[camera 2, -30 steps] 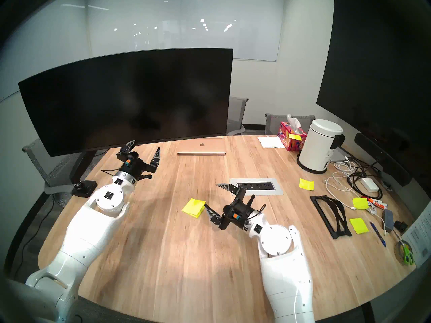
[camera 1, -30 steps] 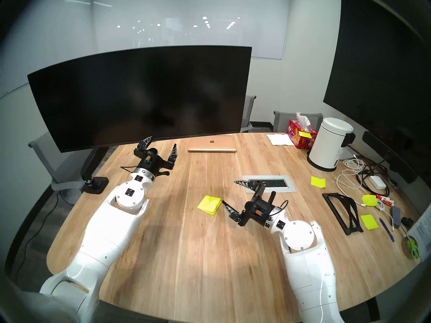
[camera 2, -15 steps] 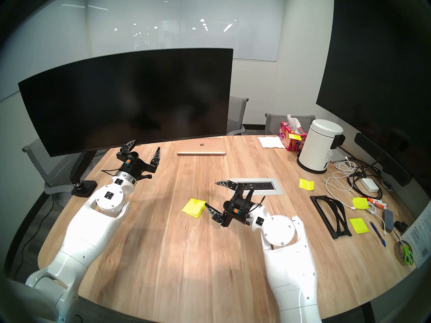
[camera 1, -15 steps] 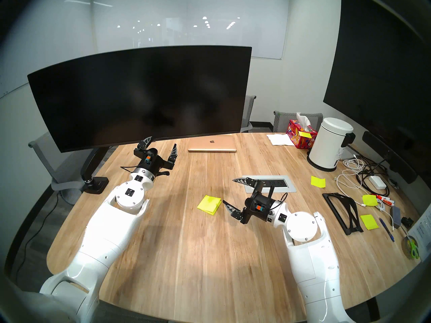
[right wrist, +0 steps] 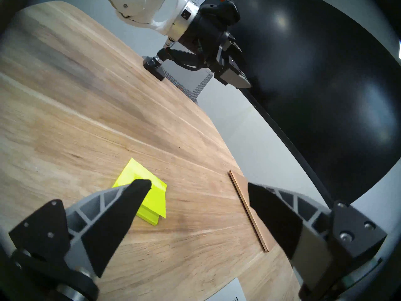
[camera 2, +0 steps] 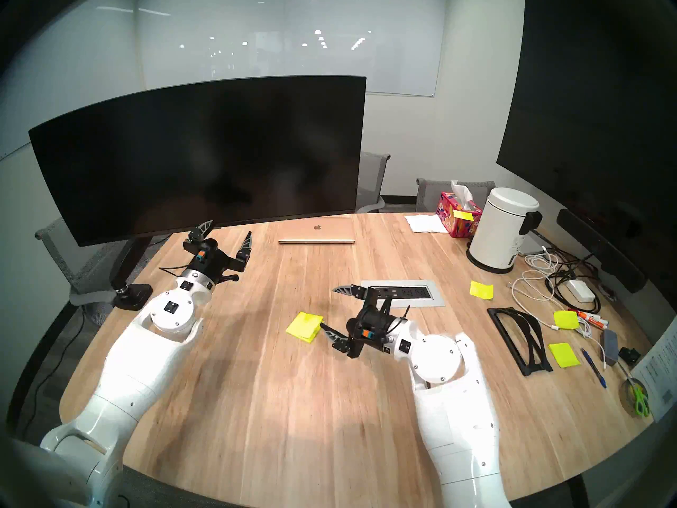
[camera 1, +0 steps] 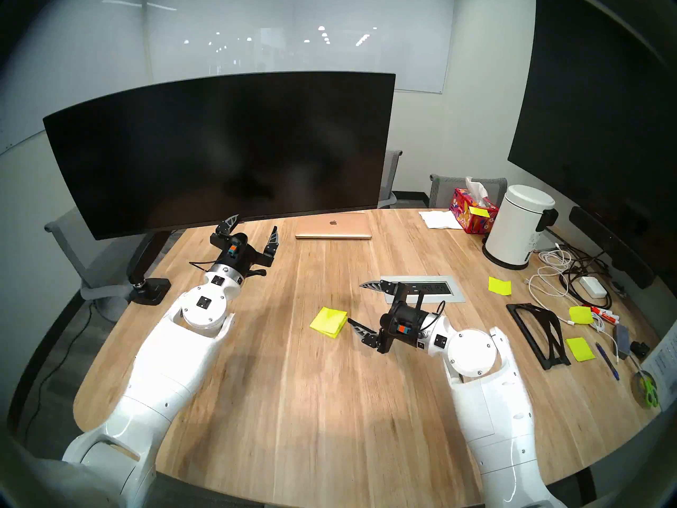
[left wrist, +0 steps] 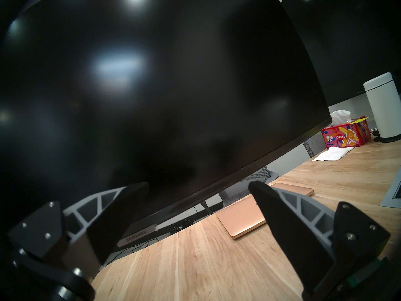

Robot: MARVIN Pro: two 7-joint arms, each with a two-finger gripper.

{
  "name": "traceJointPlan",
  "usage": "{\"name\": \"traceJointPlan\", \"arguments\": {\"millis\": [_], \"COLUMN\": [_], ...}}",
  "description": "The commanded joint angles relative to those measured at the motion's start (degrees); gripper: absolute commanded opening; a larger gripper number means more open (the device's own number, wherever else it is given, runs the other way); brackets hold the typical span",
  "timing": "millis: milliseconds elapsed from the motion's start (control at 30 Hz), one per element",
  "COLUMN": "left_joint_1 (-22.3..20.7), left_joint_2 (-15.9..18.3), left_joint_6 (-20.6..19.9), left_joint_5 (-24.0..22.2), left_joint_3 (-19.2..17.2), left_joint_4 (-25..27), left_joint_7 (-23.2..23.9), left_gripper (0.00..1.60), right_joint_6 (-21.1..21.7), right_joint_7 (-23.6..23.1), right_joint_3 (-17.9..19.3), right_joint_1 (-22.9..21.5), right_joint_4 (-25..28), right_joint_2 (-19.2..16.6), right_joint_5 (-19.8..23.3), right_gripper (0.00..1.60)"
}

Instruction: Peel one sticky note off the pad and stick it onto the monitor, then press it flat

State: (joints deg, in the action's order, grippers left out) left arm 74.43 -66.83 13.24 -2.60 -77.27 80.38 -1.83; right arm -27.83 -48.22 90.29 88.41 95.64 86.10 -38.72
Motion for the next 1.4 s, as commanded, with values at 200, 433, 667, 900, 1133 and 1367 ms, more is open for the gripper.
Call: {"name": "traceJointPlan", "arguments": {"millis": [200, 433, 667, 900, 1133, 1367], "left_joint_1": [-0.53, -0.53, -0.53, -0.53, -0.53, -0.53], "left_joint_2": [-0.15, -0.15, -0.15, -0.15, -0.15, -0.15], "left_joint_6": [0.07, 0.07, 0.07, 0.08, 0.08, 0.07], "left_joint_5": [0.0, 0.0, 0.0, 0.0, 0.0, 0.0], "left_joint_3": [-0.01, -0.01, 0.0, 0.0, 0.0, 0.0], "left_joint_4": [0.73, 0.74, 0.73, 0.73, 0.73, 0.73], "left_joint_7": [-0.02, -0.02, -0.02, -0.02, -0.02, -0.02], "left_gripper": [1.6, 1.6, 1.6, 1.6, 1.6, 1.6], "right_joint_6": [-1.43, -1.72, -3.68, -4.66, -5.56, -6.85], "right_joint_7": [0.51, 0.98, 1.92, 2.33, 2.88, 3.81], "right_joint_3": [-0.75, -0.44, -0.7, -0.75, -1.03, -1.62], "right_joint_1": [-1.56, -2.11, -3.03, -4.16, -4.78, -5.18], "right_joint_4": [0.66, -0.64, -1.93, -3.23, -4.13, -4.69], "right_joint_2": [-0.02, 0.12, -0.64, -0.54, -0.32, -0.58], "right_joint_5": [-0.58, -0.68, -2.87, -3.97, -5.09, -7.08], "right_gripper": [1.6, 1.6, 1.6, 1.6, 1.6, 1.6]}}
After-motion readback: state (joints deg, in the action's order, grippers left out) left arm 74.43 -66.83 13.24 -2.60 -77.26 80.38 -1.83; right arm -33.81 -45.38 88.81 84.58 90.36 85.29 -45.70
